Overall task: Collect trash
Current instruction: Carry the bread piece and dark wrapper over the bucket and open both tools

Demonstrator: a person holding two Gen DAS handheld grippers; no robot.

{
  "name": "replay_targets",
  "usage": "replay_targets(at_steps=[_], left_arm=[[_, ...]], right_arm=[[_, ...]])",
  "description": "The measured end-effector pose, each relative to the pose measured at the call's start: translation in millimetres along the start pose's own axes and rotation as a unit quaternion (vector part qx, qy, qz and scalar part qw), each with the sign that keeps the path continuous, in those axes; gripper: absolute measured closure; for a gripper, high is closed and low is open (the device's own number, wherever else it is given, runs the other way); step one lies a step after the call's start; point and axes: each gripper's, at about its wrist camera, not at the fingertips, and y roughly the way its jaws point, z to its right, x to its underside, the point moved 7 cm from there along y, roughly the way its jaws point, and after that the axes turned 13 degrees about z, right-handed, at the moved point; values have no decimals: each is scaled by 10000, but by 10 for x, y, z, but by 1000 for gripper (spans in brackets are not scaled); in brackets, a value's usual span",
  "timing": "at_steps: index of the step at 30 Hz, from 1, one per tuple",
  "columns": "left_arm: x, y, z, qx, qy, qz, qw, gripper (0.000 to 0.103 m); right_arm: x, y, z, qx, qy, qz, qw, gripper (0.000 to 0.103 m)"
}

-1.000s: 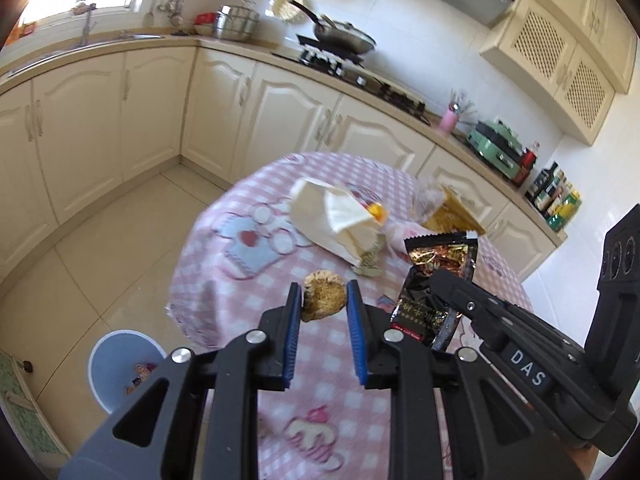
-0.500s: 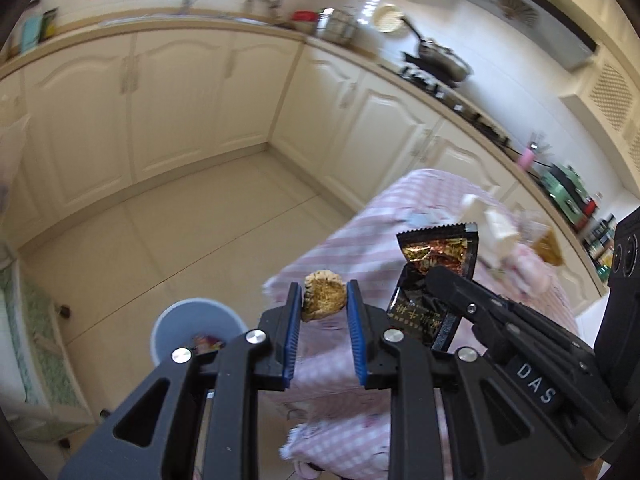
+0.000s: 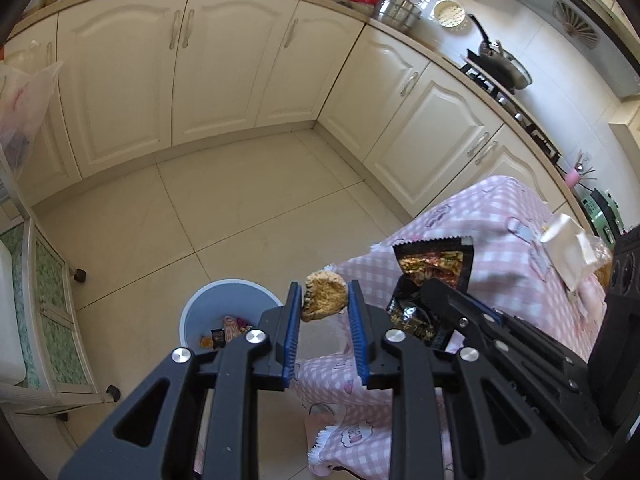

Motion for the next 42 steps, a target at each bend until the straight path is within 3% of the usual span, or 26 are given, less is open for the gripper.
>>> replay_targets(at_steps=[3, 6, 30, 37, 42], left_arm=[[17, 96, -117, -31, -214, -106, 9997, 68], [42, 136, -175, -96, -221, -121, 9996, 63], [29, 50, -517, -358, -494, -62, 9981, 61], [-88, -14, -607, -464, -554, 75, 9974, 55], [-148, -82, -513, -420, -476, 114, 9979, 55]], right_arm=[[15, 70, 11, 22, 7, -47, 10000, 98], [48, 111, 34, 41, 12, -100, 9999, 98], [69, 285, -216, -135, -93, -150, 9998, 98], [-106, 326, -257, -157, 39, 129, 9998, 86], [-188, 223, -232, -156, 53, 228, 9996, 86]])
